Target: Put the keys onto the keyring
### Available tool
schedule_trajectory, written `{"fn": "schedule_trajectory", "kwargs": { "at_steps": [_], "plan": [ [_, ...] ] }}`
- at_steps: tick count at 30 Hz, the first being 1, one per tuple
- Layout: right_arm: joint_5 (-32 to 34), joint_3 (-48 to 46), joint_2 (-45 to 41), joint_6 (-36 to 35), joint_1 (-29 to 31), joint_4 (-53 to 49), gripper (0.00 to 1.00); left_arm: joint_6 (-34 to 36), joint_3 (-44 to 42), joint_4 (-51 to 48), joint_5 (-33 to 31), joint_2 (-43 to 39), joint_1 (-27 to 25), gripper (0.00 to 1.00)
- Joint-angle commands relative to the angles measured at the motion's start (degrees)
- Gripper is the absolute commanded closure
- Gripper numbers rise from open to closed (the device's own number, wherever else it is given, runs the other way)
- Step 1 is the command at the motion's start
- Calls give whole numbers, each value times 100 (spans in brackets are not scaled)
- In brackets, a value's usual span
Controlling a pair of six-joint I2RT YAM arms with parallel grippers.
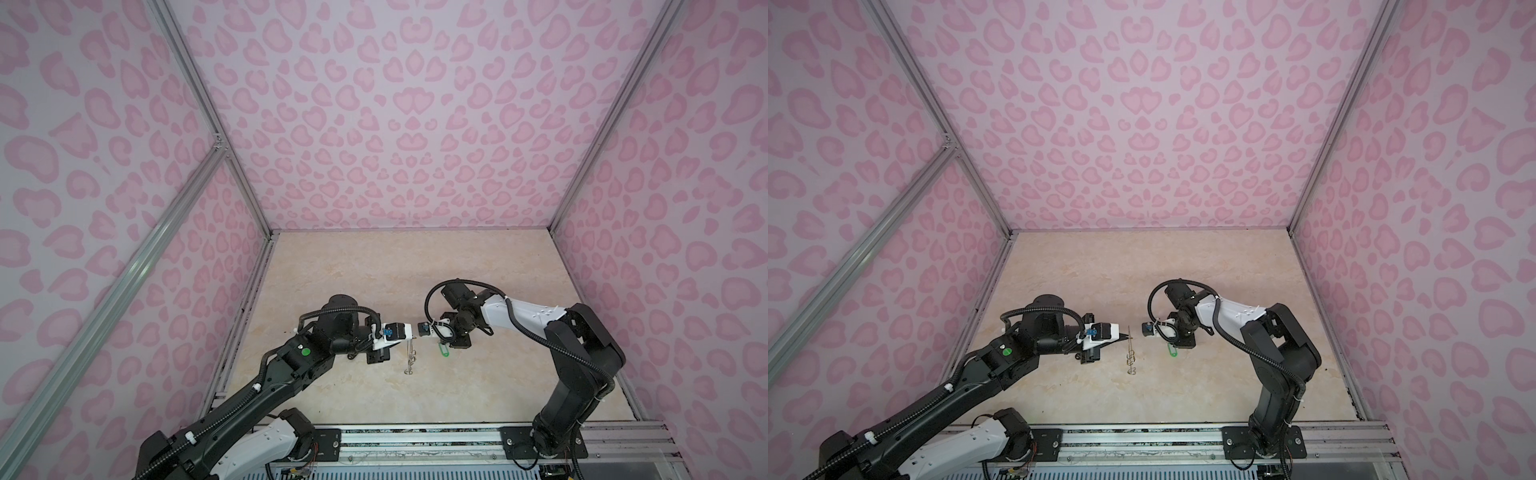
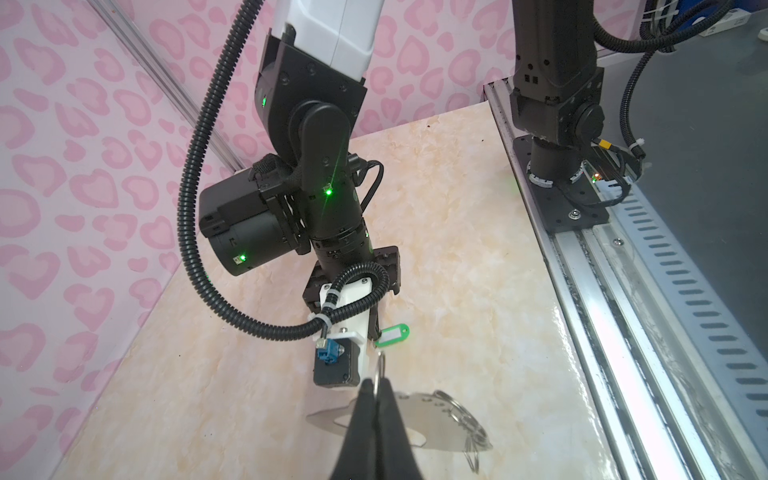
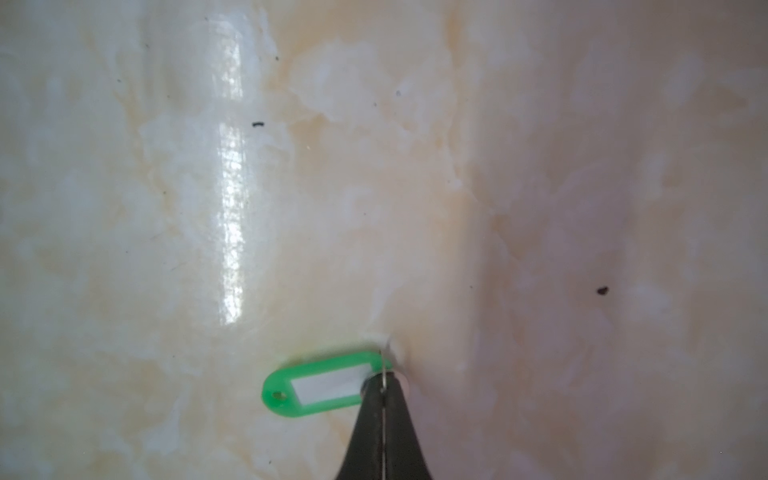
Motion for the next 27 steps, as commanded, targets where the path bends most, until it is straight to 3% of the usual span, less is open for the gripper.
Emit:
{"fn": "schedule_trajectory", "kwargs": {
  "at_steps": [1,8,15,21,27],
  "plan": [
    [-37,-22,-102,-42,25,-135,100,15,-20,113,98,3,1,97],
    [-12,-15,-568,116,21,-295,100,42,8,113,125,15,3,97],
    [-70,0,-1402,716,29,-510,100,170,35,140,187,-7,0,97],
    [1,-173,-2397,1183,318,-393,100,832,25,193,107,-108,-61,97],
    [279,-500,-3298,1618,801,-5,100,2012,87,230,-157,-171,-256,97]
  ]
}}
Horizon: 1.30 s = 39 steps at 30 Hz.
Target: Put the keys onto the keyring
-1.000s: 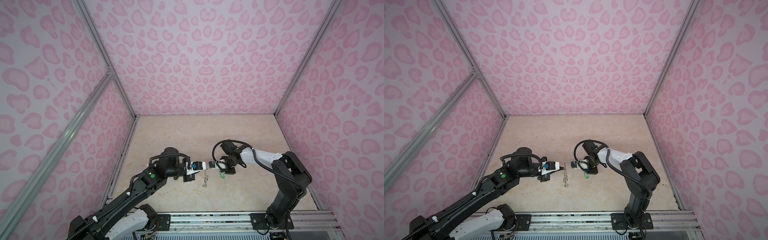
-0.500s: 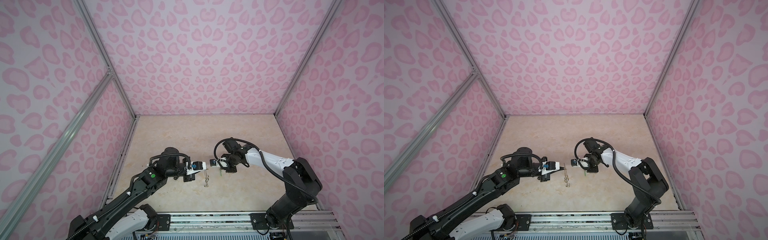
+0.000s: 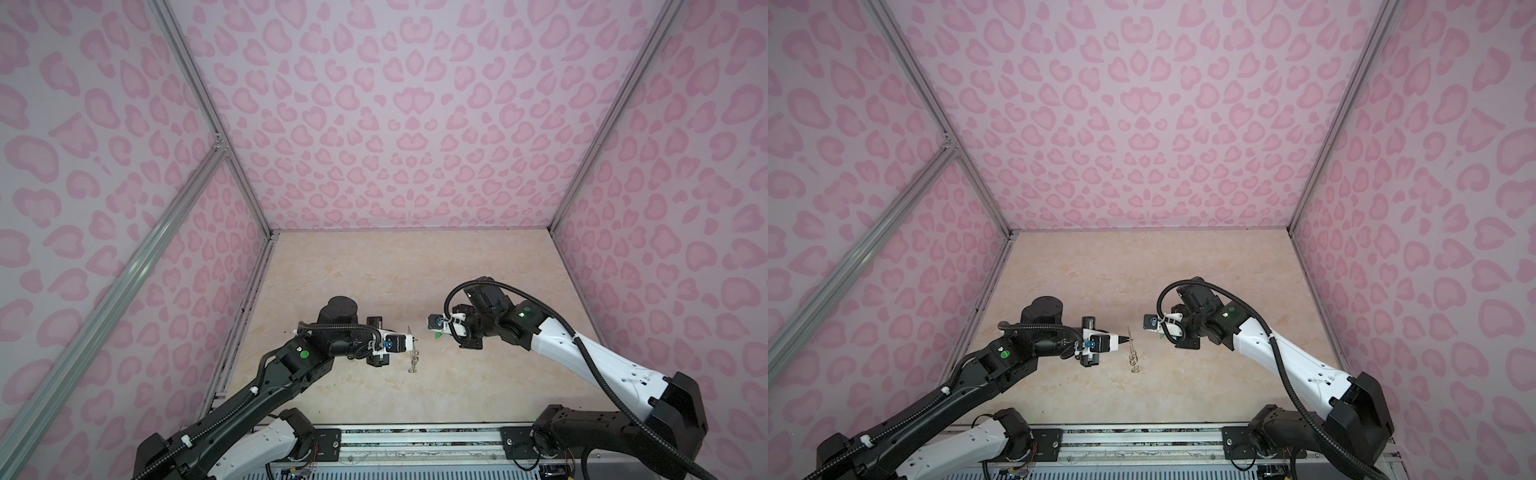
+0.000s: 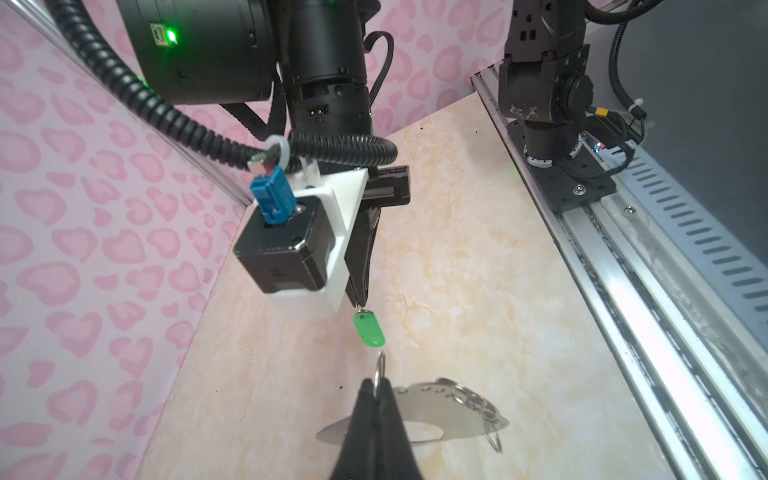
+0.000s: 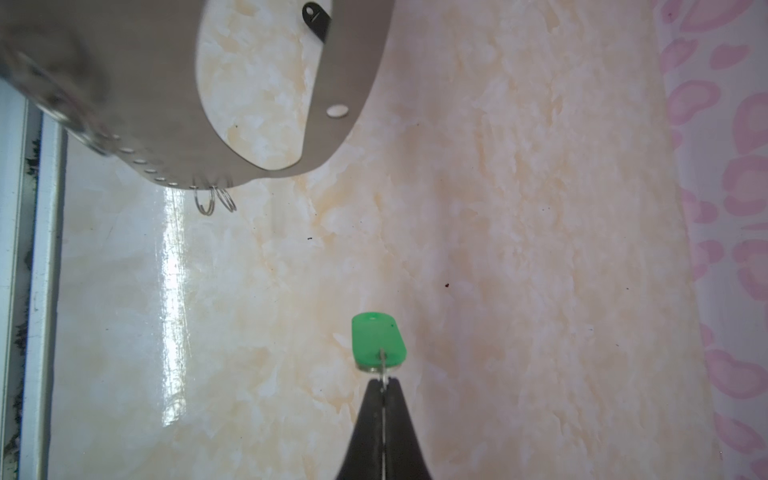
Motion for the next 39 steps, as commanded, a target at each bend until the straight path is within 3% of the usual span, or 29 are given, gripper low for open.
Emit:
{"fn": "schedule_trajectory", "kwargs": {
  "at_steps": [1,6,19,25,39],
  "plan": [
    [236,-185,-393,429,214,365,100,920,72,239,-168,-69,-87,97],
    [650,-481,-977,550,674,835,100,1497,85,343,-641,-83,-303,97],
    [1712,-955,-1574,601,1671,1883,100,1758,-34,708,-953,-199,-521,97],
    [1833,-1169,-1782,958,1871,2213,100,944,118,691,-565,-56,-507,97],
    [1931,-1138,-2211,1428,2088,2253,100,-879,256,1178,1280,286,43,97]
  ]
}}
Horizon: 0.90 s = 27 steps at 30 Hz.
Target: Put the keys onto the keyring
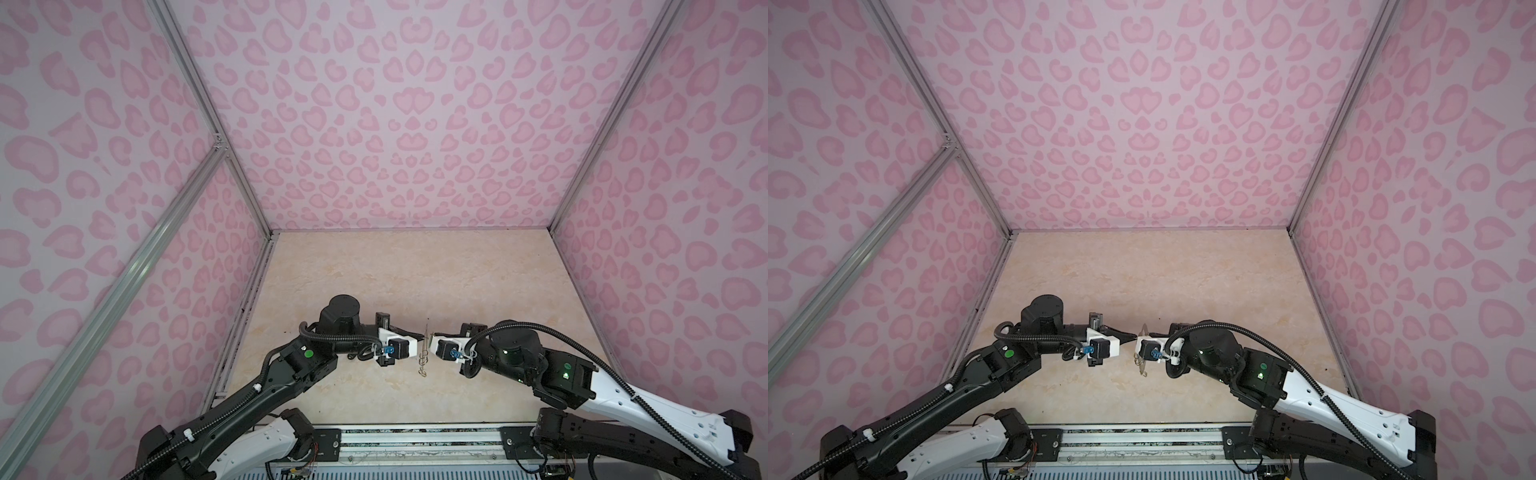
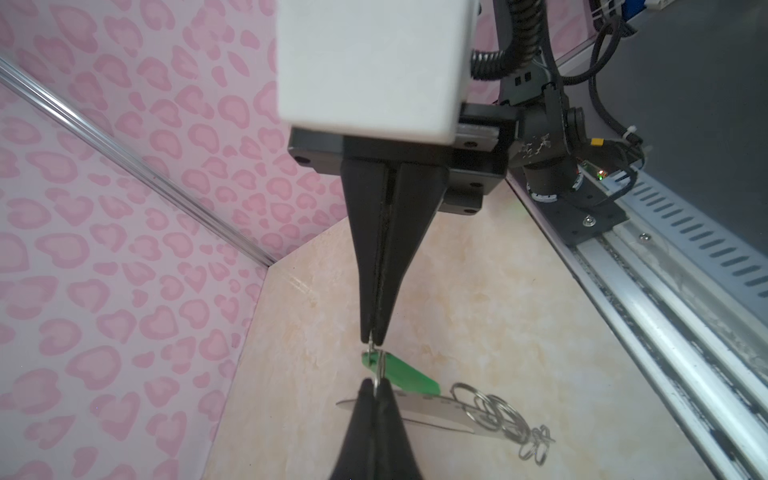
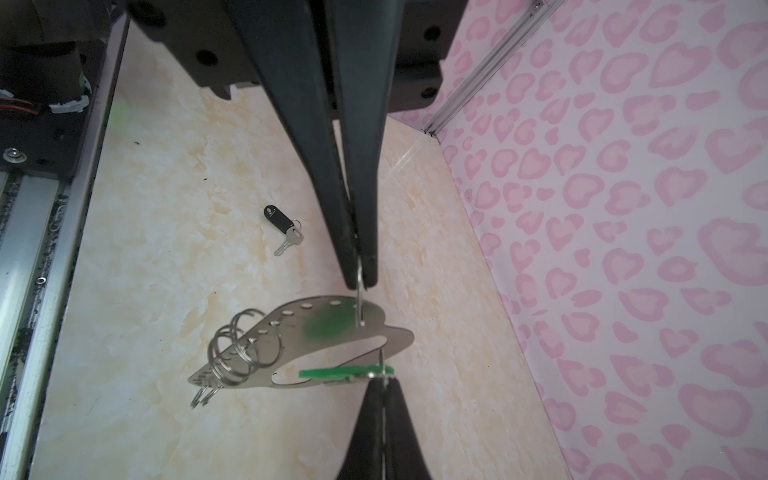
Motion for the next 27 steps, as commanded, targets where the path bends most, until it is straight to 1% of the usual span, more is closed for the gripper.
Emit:
{"fn": "schedule_trajectory", "kwargs": {
  "at_steps": [1,9,15,19,21,23,27],
  "plan": [
    [36,-36,-108,273,8,233,100,-617,119,446,790,82,141,97],
    [-30,13,-176,371,68,255,100,-1207,232,666,1530,361,317,97],
    [-14,-21,-244,405,177,320,100,-1817,215,1121,1999,520,479,97],
    [38,-85,-338,484,263,344,100,-2033,265,1193,2310,643,545,97],
    [88,-97,-373,503,329,370,100,-2100,299,1193,2416,701,554,97],
    [126,-97,-411,487,397,371,100,-2190,315,1420,2476,753,554,97],
    [242,-125,-470,418,455,388,100,-2208,389,1364,2492,838,556,97]
  ]
}}
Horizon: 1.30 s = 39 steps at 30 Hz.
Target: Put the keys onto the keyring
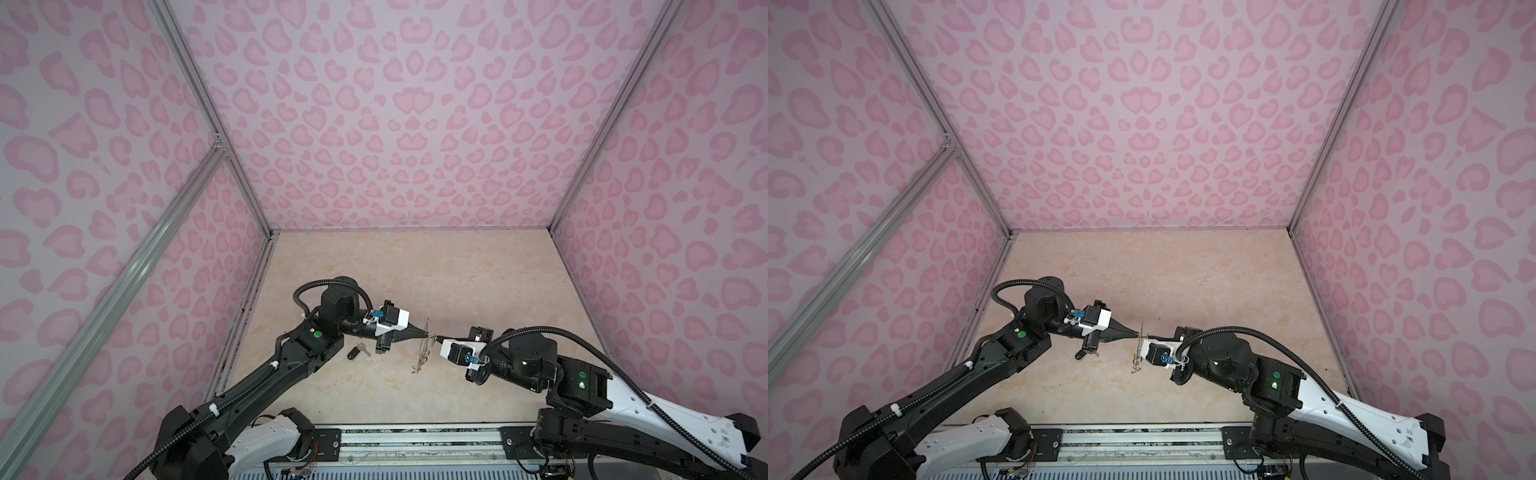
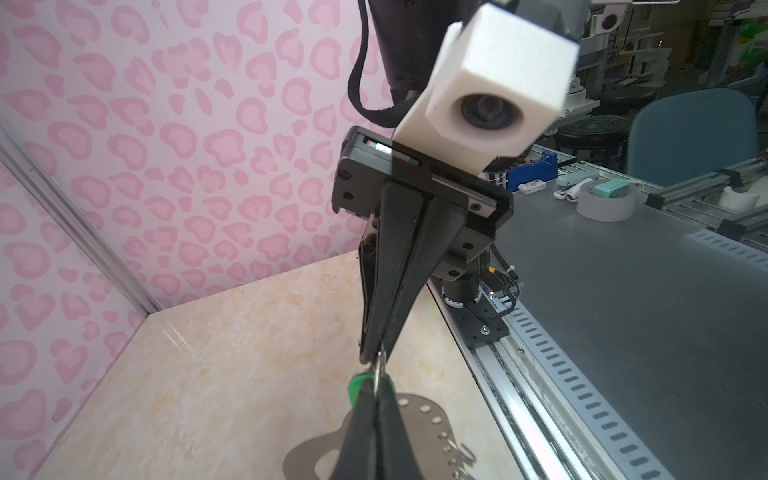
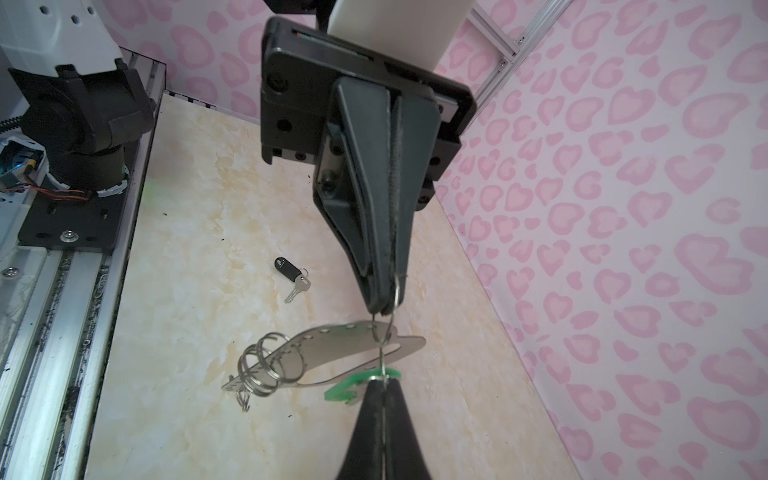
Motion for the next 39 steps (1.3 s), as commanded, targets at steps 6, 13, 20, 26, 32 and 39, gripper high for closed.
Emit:
{"fn": "schedule_trajectory", "kwargs": {
  "at_steps": [6,13,20,26,32,39],
  "plan": [
    [222,-49,-96,-67,26,177,100,-82,143,215,112,67,8,97],
    [385,2,-64,-91,25,191,100,3,181,-105,70,83,3,97],
    [175,36,-64,-198,25,282,100,57,230,-289,12,126,4,97],
    [61,93,-55,-275,33,281,100,84,285,-409,-40,161,-5,97],
    [-31,203,87,-388,92,83,100,136,340,-496,-53,171,-14,97],
    [27,184,95,-519,152,-99,100,149,358,-515,-109,132,-23,97]
  ]
}}
